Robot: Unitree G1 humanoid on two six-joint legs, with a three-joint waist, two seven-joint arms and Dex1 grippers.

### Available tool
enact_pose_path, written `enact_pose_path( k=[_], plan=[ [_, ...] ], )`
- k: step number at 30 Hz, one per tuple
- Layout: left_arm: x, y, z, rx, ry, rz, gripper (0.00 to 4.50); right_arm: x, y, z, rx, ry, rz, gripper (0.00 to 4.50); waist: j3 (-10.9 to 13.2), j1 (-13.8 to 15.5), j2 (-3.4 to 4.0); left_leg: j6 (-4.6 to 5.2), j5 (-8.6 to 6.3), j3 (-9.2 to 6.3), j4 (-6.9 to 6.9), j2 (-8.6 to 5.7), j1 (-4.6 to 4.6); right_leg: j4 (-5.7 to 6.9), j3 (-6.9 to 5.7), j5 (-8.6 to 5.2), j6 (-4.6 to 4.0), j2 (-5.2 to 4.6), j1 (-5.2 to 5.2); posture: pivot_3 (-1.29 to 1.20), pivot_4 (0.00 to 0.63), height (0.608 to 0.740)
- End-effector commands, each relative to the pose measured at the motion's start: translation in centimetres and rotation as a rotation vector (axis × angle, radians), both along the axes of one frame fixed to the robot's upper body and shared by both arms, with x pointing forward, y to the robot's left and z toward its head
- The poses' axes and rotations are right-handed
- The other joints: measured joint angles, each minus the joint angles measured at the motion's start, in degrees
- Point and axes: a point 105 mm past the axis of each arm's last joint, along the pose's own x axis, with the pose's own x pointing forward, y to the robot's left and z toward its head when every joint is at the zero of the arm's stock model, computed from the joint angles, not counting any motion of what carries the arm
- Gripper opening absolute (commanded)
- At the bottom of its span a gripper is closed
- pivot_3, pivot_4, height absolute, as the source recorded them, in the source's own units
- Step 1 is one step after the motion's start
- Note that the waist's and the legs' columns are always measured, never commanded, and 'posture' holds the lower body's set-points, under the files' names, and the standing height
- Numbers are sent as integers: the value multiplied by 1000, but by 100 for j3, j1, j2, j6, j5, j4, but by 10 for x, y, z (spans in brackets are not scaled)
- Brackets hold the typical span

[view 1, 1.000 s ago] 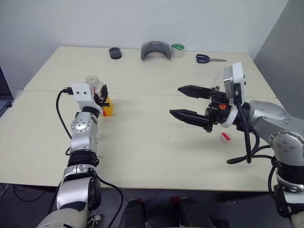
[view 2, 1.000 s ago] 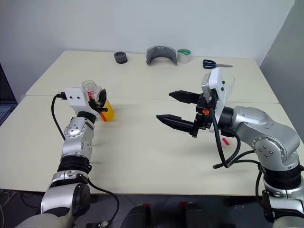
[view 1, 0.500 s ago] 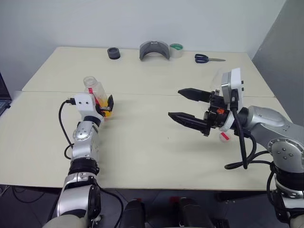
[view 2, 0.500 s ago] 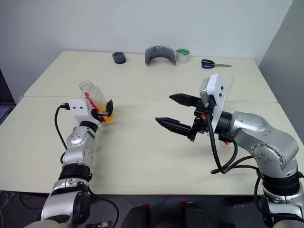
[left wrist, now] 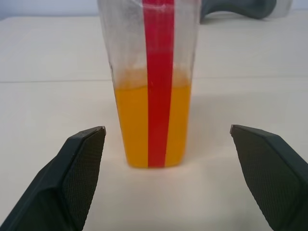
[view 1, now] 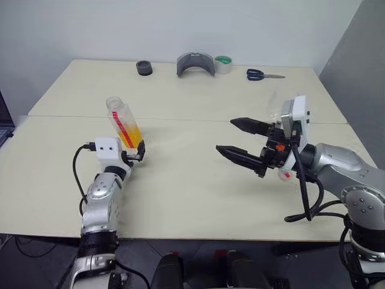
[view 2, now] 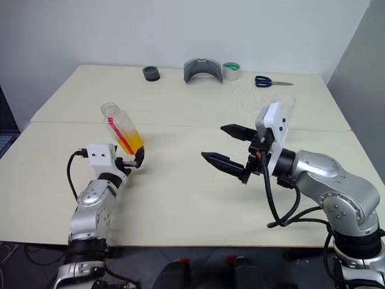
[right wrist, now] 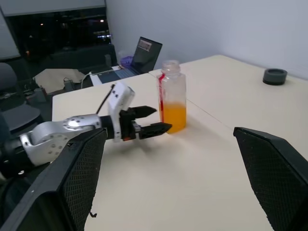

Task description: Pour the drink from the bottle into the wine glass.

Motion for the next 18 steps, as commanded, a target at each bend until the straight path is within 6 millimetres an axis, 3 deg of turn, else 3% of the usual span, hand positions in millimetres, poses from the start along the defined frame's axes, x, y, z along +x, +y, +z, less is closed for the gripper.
enact_pose_path(
  k=[1,4,7,10,13,18],
  plan=[
    [-16,-13,8,0,-1,-65,4470,-6,-7,4,9,-30,-34,4500,0,-2,0,0,0,2,0,0,0,0,2,0,0,0,0,0,150,740],
    [-35,-22,5,-5,43,-109,4470,-3,-18,-8,-6,-12,-127,4500,-1,-3,-2,0,0,-1,0,1,2,1,2,-1,1,0,1,0,150,740],
    [-52,-44,11,4,61,-226,4470,14,-40,-22,-35,-34,-341,4500,-4,-2,-6,0,0,-1,-2,0,3,-1,3,-2,2,0,2,0,150,740],
    [-68,-77,34,29,24,-457,4470,34,-76,-45,-72,-25,-619,4500,-7,-1,-11,-1,0,0,-2,-1,4,0,7,-4,6,0,2,0,150,740],
    [-82,-100,59,37,-7,-683,4470,49,-97,-64,-87,7,-753,4500,-6,-3,-9,-1,0,8,-2,0,13,2,9,-6,10,1,2,0,150,740],
    [-94,-105,73,82,5,-856,4470,73,-116,-80,-29,60,-871,4500,-7,-55,-5,1,0,33,-15,2,45,9,40,-10,10,9,5,0,150,740]
  ],
)
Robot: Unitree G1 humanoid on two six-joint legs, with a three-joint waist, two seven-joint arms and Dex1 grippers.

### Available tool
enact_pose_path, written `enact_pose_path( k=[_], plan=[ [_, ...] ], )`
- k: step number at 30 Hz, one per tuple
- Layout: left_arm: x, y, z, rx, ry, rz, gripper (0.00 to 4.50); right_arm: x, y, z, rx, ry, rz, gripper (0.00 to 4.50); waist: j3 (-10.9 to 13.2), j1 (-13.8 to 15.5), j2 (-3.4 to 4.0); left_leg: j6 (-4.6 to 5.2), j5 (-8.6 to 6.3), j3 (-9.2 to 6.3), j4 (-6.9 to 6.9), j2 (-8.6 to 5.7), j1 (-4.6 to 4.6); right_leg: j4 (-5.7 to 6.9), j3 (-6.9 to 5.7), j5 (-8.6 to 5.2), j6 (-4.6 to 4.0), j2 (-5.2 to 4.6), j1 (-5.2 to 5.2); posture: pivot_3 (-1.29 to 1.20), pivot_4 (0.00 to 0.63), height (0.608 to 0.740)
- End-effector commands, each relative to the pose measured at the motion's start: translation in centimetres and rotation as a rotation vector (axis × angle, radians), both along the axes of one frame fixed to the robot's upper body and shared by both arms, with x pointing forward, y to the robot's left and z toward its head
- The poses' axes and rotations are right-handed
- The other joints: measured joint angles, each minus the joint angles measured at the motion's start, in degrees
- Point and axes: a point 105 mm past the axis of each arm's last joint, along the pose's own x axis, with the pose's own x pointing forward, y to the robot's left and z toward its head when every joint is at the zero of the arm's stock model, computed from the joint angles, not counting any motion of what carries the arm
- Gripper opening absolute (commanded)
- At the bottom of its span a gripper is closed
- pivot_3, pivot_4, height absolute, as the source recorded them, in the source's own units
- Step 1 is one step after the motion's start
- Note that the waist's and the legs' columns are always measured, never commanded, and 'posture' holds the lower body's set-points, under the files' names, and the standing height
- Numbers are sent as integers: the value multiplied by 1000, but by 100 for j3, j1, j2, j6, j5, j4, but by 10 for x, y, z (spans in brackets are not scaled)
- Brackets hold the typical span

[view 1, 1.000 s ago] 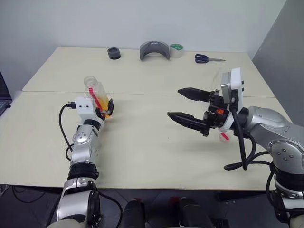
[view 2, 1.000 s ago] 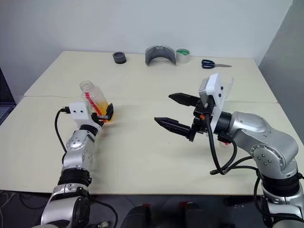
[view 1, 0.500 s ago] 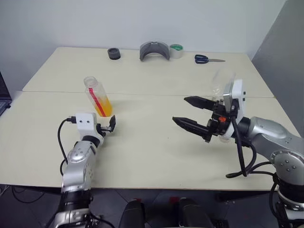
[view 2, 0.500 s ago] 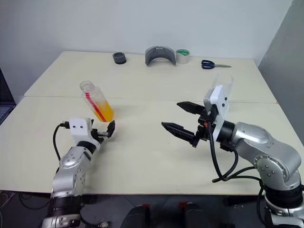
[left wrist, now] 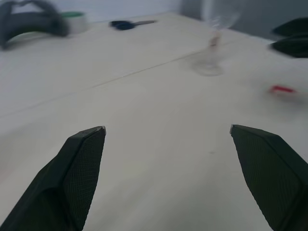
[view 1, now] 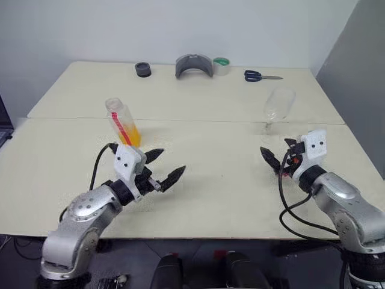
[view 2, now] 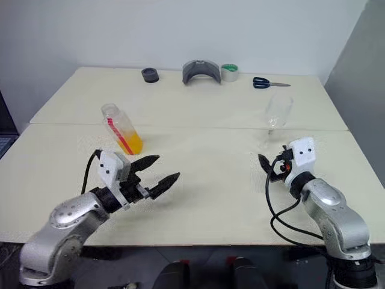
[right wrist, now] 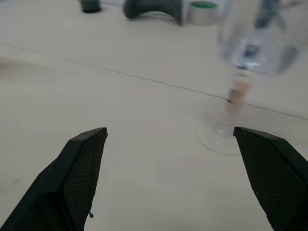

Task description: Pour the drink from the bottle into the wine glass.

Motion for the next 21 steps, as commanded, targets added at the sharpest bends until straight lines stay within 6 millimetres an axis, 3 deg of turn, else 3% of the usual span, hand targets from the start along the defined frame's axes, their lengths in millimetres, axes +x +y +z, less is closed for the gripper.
enact_pose_path(
  k=[1,6,14,21],
  plan=[
    [-7,-6,15,11,-39,-96,4470,15,-12,11,44,-73,-73,4500,2,-16,0,0,0,-3,0,1,0,1,1,-2,-1,2,-1,0,150,740],
    [10,-12,25,8,-86,-121,4470,46,-21,5,60,-89,-135,4500,3,8,1,0,0,3,6,0,-1,0,2,-1,0,2,0,0,150,740],
    [17,-17,31,1,-107,-162,4470,82,-31,4,119,-103,-217,4500,3,9,2,1,0,11,1,1,-4,-4,9,6,-12,2,-3,0,150,740],
    [22,-22,32,-12,-127,-158,4470,97,-17,5,168,-116,-200,4500,4,7,3,1,0,14,0,0,-4,-4,11,6,-12,0,-3,0,150,740]
  ],
)
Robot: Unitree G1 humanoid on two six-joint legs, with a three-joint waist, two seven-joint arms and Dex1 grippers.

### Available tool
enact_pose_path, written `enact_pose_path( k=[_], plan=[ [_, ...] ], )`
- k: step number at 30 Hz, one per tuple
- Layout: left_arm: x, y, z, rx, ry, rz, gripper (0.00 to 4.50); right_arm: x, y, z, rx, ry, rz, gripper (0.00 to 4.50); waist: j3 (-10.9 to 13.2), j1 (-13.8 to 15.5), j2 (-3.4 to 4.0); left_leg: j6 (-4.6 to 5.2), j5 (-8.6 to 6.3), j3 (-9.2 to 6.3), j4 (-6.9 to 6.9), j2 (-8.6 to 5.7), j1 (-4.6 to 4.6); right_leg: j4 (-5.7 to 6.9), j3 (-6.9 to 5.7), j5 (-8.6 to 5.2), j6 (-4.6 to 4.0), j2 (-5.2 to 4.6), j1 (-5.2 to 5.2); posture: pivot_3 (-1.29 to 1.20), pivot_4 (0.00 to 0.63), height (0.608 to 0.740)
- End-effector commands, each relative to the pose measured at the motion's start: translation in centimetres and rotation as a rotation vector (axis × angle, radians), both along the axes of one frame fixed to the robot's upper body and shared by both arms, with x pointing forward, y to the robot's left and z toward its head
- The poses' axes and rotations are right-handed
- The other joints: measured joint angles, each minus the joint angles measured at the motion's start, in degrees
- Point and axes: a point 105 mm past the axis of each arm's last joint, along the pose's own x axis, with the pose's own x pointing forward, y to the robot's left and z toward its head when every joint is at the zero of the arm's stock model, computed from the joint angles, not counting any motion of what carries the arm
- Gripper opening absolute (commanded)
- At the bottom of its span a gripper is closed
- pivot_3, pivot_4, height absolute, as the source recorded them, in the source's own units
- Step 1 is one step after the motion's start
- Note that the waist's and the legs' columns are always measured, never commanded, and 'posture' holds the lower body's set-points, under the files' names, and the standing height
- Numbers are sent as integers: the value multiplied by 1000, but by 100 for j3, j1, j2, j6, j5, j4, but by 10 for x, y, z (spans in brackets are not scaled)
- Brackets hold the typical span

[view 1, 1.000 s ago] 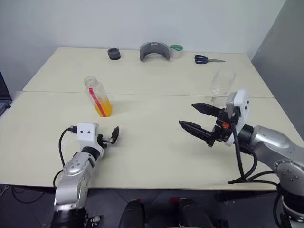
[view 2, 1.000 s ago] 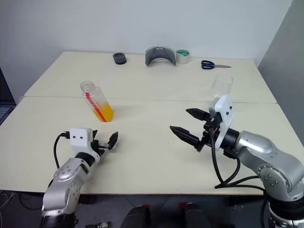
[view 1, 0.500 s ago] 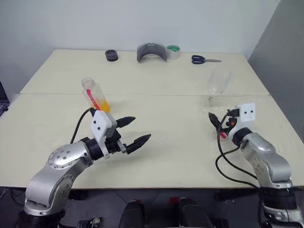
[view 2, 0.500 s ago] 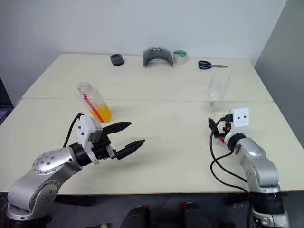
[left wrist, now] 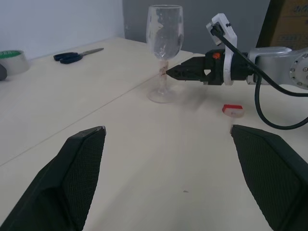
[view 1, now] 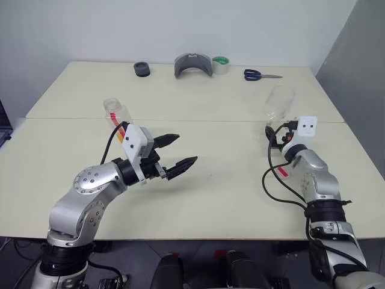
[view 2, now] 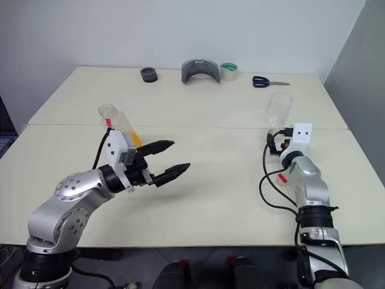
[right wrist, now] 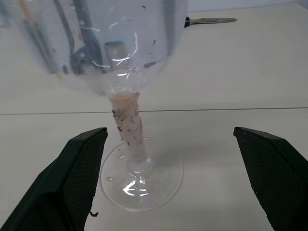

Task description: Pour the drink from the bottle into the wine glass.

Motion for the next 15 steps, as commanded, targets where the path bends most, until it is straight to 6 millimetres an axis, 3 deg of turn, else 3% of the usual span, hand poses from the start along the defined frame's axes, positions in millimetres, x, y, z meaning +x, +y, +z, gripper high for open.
enact_pose_path(
  k=[1,9,15],
  plan=[
    [-3,-5,10,-2,-60,-18,4470,6,6,17,7,-72,14,4500,0,-3,0,0,0,0,0,0,0,1,0,0,0,0,0,0,150,740],
    [-2,-5,11,4,-66,-17,4470,17,19,12,0,-73,43,4500,0,-3,1,0,0,-1,0,0,0,2,0,0,0,-1,0,0,150,740],
    [-2,-8,12,6,-67,-24,4470,31,17,15,-3,-96,20,4500,2,-27,3,0,0,0,0,0,1,2,0,0,0,-1,0,0,150,740]
  ],
)
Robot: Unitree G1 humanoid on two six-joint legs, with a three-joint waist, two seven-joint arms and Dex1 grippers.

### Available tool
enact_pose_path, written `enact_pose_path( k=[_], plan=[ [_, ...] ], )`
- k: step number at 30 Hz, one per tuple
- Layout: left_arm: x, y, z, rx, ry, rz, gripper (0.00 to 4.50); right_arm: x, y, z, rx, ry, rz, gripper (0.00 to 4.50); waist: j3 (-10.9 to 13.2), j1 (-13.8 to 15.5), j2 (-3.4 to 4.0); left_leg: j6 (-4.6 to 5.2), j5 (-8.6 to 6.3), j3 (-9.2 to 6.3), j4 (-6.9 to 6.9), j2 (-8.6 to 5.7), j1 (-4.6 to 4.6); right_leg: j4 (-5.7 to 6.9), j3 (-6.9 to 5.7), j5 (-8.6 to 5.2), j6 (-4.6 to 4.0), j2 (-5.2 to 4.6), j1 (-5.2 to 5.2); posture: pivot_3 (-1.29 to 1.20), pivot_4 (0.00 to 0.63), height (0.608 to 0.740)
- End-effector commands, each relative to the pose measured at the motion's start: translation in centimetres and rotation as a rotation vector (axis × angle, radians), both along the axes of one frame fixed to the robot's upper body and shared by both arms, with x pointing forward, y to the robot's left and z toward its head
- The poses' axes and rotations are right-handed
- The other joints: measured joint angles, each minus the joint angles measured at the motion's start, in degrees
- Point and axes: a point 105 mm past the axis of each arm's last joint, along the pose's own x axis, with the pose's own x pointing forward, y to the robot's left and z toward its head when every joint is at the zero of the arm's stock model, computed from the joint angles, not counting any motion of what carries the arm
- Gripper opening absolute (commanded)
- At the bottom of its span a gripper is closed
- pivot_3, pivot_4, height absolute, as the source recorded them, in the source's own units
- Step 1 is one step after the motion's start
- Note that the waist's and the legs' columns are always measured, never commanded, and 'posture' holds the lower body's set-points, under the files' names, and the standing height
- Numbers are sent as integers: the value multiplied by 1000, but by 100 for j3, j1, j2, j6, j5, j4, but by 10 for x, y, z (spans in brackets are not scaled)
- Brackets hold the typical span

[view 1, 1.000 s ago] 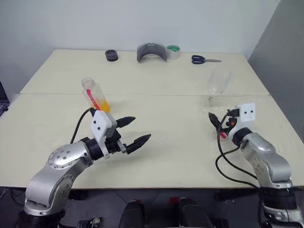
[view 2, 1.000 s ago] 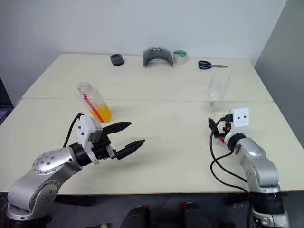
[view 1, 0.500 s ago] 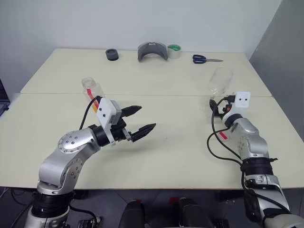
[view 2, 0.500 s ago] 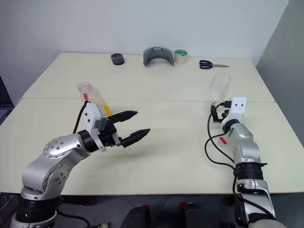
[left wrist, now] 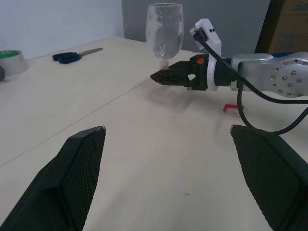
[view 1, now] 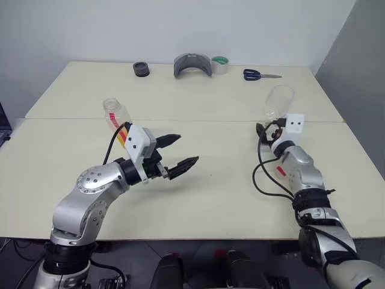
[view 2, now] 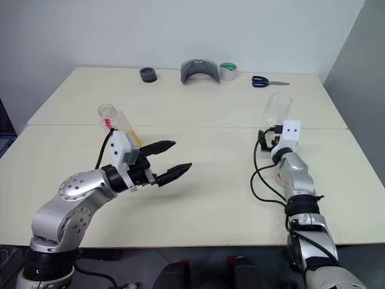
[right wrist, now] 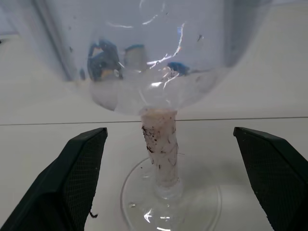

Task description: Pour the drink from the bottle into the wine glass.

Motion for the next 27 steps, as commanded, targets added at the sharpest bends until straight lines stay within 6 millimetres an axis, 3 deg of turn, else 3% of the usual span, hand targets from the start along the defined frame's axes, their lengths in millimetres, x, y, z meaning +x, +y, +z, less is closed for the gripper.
enact_pose_path(
  k=[1,4,6,14,16,21,24,27],
  plan=[
    [-3,-5,12,-3,-56,-22,4470,9,-2,21,1,-76,-7,4500,0,-13,0,0,0,1,0,0,0,-1,1,0,0,0,0,0,150,740],
    [-3,-4,13,1,-56,-23,4500,12,0,22,1,-80,-2,3917,0,-20,0,0,0,0,-1,0,-1,0,0,0,0,0,0,0,150,740],
    [-3,-4,13,3,-56,-22,4500,13,1,23,-2,-86,2,3297,0,-24,0,0,0,0,0,0,-1,0,0,0,0,0,0,0,150,740],
    [-8,-2,12,13,-47,-13,4500,10,11,25,-55,-123,57,381,1,-47,1,0,0,-1,-1,0,-1,0,0,0,0,-1,0,0,150,740],
    [-10,1,12,15,-41,-6,4500,9,18,27,-113,-143,93,249,1,-67,2,0,0,-1,-1,0,-1,0,1,0,0,-1,0,0,150,740],
    [-24,23,-4,42,13,73,4500,2,70,43,-141,-210,304,249,8,-161,10,0,0,-2,-8,2,2,2,4,0,-1,0,-5,0,150,740],
    [-48,58,-21,55,43,276,4500,-10,132,54,-164,-260,521,249,10,-254,13,0,0,-2,-13,5,3,4,6,-1,-2,0,-9,0,150,740],
    [-77,76,-33,60,74,408,4500,-24,178,53,-135,-262,676,249,12,-306,12,-1,-1,-15,-24,6,6,6,10,-5,-10,0,-16,0,150,740]
  ],
)
